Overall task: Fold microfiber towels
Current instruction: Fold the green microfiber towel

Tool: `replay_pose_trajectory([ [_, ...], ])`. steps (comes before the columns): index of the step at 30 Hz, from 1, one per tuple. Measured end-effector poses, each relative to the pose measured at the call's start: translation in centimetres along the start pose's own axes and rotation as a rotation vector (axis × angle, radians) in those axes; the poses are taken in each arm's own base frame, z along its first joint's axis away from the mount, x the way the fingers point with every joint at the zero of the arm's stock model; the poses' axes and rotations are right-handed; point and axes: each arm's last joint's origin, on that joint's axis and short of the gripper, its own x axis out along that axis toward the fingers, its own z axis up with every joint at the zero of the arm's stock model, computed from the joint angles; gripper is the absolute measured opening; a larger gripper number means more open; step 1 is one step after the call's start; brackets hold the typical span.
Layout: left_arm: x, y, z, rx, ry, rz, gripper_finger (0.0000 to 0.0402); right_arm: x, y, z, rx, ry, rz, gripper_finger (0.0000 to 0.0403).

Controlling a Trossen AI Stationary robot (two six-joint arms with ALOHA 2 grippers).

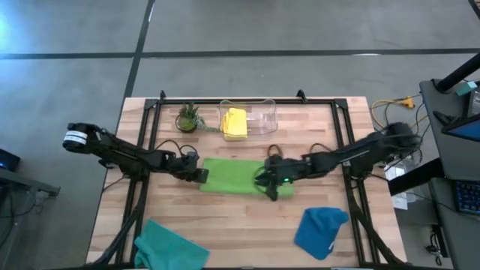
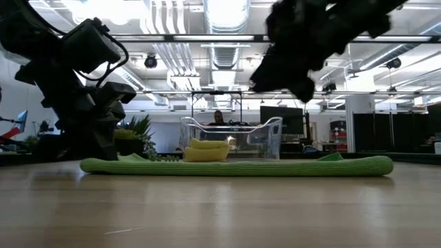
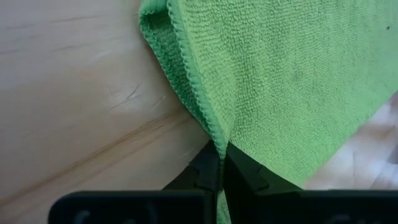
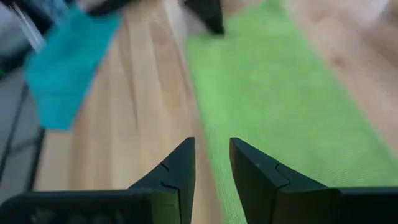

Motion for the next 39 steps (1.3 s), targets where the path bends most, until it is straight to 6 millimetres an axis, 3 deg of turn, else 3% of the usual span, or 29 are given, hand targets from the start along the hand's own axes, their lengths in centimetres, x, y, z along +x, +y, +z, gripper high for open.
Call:
replay_pose_trajectory([
  [7, 0.0, -0.1, 0.0, -0.001, -0.005, -0.008, 0.0000, 6.1, 0.4, -0.5, -0.034, 0.200, 0.022, 0.0095],
  [14, -0.1, -0.2, 0.0, 0.001, -0.005, -0.014, 0.0000, 9.4, 0.7, -0.5, -0.068, 0.274, -0.032, 0.0092],
  [18, -0.1, -0.2, 0.0, 0.002, -0.003, -0.015, 0.0000, 10.9, 0.5, -0.6, -0.097, 0.360, -0.084, 0.0065],
  [23, -0.1, -0.2, 0.0, 0.006, -0.003, -0.016, 0.0000, 11.9, 0.6, -0.5, -0.120, 0.408, -0.109, 0.0014],
  [31, -0.9, -1.0, 0.3, 0.008, -0.017, -0.103, 0.0000, 12.0, 0.7, -0.1, -0.118, 0.406, -0.106, 0.0009],
  [39, -2.7, -2.2, 0.6, 0.049, -0.050, -0.211, 0.0000, 10.3, 1.4, 1.3, -0.157, 0.374, -0.073, 0.0009],
])
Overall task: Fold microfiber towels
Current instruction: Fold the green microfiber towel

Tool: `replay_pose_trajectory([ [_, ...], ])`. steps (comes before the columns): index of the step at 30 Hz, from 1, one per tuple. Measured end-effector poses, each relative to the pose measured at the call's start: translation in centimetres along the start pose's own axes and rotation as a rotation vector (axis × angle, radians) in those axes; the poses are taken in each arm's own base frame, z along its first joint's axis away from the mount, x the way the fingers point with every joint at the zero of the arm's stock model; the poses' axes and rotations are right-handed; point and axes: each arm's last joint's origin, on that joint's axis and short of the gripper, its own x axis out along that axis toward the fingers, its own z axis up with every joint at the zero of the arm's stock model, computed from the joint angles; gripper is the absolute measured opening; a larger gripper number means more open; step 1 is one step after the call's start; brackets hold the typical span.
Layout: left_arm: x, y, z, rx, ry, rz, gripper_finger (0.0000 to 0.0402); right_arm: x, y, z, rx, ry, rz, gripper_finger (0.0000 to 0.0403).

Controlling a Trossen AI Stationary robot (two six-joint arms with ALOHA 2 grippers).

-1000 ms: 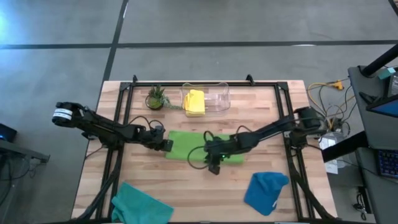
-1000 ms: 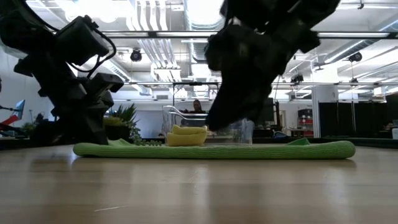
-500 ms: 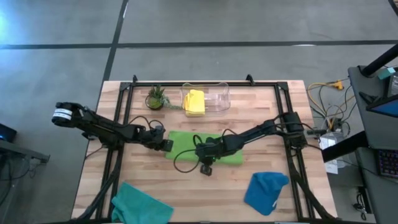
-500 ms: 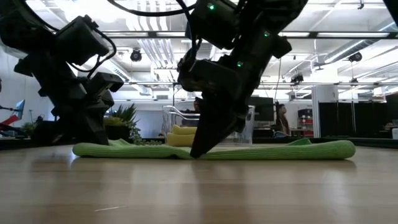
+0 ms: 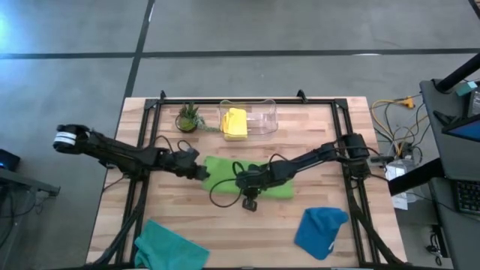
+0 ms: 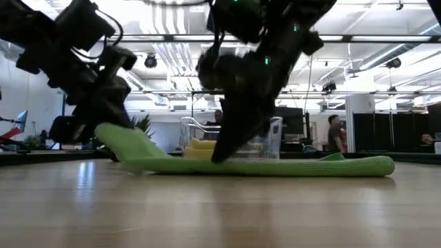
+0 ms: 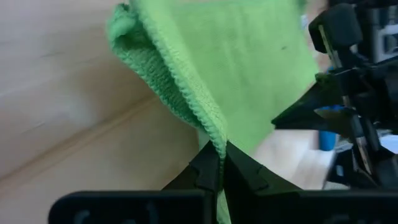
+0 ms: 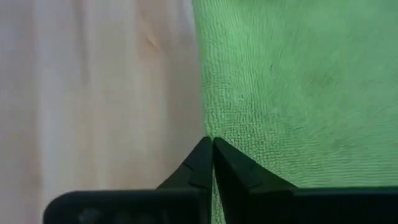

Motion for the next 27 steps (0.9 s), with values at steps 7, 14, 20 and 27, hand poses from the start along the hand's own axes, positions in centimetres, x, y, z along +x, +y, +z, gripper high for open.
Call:
replay_pose_trajectory([
  [7, -0.3, -1.1, 0.4, 0.027, -0.016, -0.038, 0.0000, -2.8, 0.3, 1.1, -0.044, -0.073, 0.035, 0.0042],
  [14, 0.2, -1.3, 0.4, 0.032, -0.027, -0.028, 0.0000, -3.0, -0.1, 0.8, -0.027, -0.060, 0.050, 0.0068],
  [20, 0.1, -2.3, 0.8, 0.033, -0.047, -0.084, 0.0000, -4.7, 0.0, 0.8, -0.021, -0.107, 0.034, 0.0060],
  [27, 0.5, -5.1, 1.6, 0.082, -0.063, -0.130, 0.0000, -8.9, -1.0, -1.3, 0.048, -0.177, -0.024, 0.0052],
])
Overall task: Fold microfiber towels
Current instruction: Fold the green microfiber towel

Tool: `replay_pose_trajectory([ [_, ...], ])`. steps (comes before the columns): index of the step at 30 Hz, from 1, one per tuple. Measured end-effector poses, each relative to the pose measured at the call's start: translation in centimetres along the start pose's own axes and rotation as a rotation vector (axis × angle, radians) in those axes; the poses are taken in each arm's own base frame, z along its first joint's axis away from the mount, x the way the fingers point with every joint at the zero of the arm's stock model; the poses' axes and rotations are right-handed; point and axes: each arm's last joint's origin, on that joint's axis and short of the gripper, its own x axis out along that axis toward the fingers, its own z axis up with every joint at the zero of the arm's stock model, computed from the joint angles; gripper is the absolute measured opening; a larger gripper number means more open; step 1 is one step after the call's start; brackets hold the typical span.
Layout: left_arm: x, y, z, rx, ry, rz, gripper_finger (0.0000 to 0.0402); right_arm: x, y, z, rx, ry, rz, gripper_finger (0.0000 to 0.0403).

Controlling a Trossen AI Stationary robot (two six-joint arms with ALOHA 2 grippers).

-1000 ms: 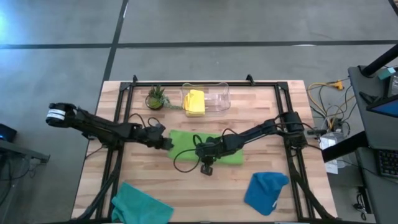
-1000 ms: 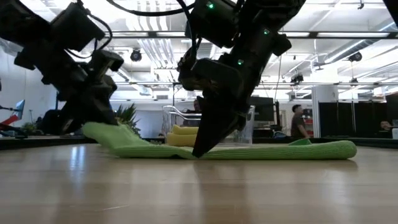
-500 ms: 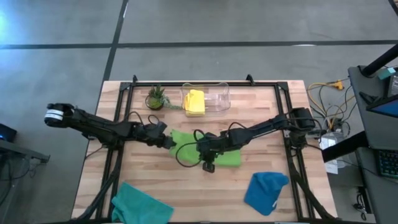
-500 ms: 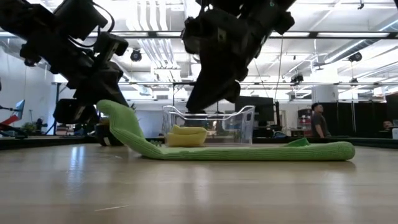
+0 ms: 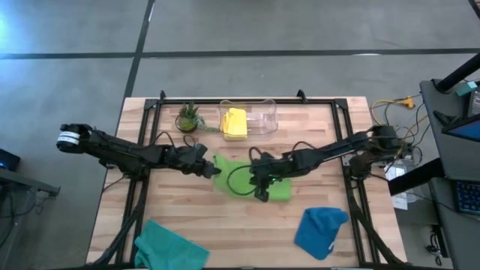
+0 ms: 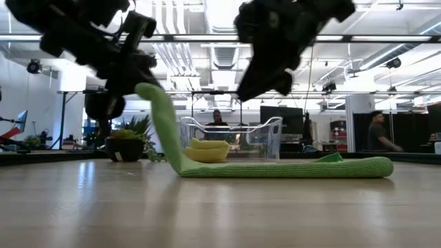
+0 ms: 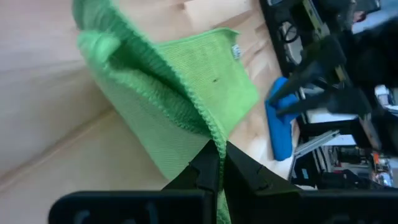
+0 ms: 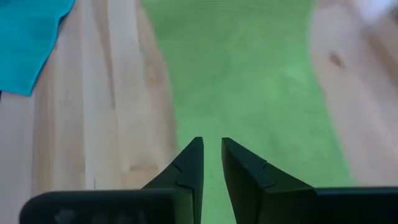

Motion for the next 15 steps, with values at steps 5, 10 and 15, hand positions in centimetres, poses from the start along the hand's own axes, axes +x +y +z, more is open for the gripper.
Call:
replay_pose_trajectory([
  [5, 2.0, -1.5, 0.4, 0.028, 0.032, 0.009, 0.0000, -3.8, -1.3, -3.1, 0.088, -0.043, -0.033, 0.0052],
  [10, 4.7, -2.8, 0.8, 0.069, 0.080, 0.013, 0.0000, -7.3, -2.2, -6.4, 0.155, -0.089, -0.004, 0.0052],
  [15, 7.0, -4.2, 1.5, 0.093, 0.087, 0.007, 0.0000, -9.7, -2.9, -8.6, 0.212, -0.143, 0.038, 0.0052],
])
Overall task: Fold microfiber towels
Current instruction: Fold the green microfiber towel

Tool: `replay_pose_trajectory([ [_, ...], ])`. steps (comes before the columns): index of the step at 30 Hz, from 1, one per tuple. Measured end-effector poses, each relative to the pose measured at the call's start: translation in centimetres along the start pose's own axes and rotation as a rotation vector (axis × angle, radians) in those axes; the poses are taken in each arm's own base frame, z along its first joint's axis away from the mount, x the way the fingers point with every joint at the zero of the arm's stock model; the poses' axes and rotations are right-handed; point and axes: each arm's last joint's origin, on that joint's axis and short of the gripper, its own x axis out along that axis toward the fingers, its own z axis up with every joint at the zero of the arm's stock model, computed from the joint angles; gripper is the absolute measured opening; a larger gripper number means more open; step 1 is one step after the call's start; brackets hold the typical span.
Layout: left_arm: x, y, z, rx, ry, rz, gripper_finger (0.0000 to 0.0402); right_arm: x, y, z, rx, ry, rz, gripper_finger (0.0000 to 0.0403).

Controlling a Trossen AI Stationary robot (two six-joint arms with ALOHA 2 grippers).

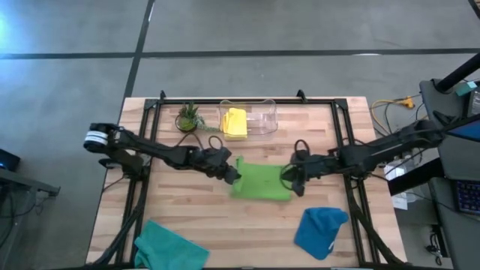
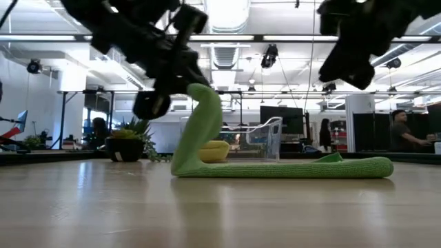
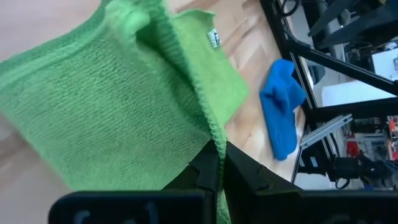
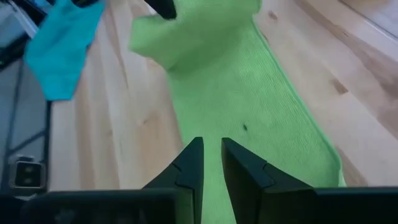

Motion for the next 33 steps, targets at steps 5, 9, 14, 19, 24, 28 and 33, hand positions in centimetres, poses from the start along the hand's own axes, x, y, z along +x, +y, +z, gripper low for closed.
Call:
replay_pose_trajectory([
  [5, 1.9, -1.1, 1.1, 0.003, 0.008, -0.008, 0.0000, -1.5, -0.7, -0.8, 0.020, -0.032, 0.040, 0.0052],
  [9, 3.4, -1.8, 1.6, 0.009, 0.008, -0.013, 0.0000, -2.1, -1.0, -1.1, 0.020, -0.050, 0.054, 0.0052],
  [14, 5.2, -2.3, 2.1, 0.007, 0.009, -0.013, 0.0000, -2.5, -1.1, -1.1, -0.001, -0.061, 0.062, 0.0052],
  [19, 6.5, -2.9, 2.4, 0.007, 0.027, -0.029, 0.0000, -2.7, -1.3, -1.2, -0.011, -0.054, 0.057, 0.0052],
  [24, 7.3, -3.2, 2.7, 0.004, 0.027, -0.029, 0.0000, -2.7, -1.3, -1.3, -0.031, -0.049, 0.053, 0.0052],
  [28, 7.8, -3.5, 2.9, 0.005, 0.029, -0.036, 0.0000, -2.7, -1.3, -1.3, -0.041, -0.044, 0.049, 0.0052],
  [33, 8.7, -3.5, 2.9, 0.004, 0.037, -0.036, 0.0000, -2.7, -1.4, -1.4, -0.052, -0.036, 0.042, 0.0052],
])
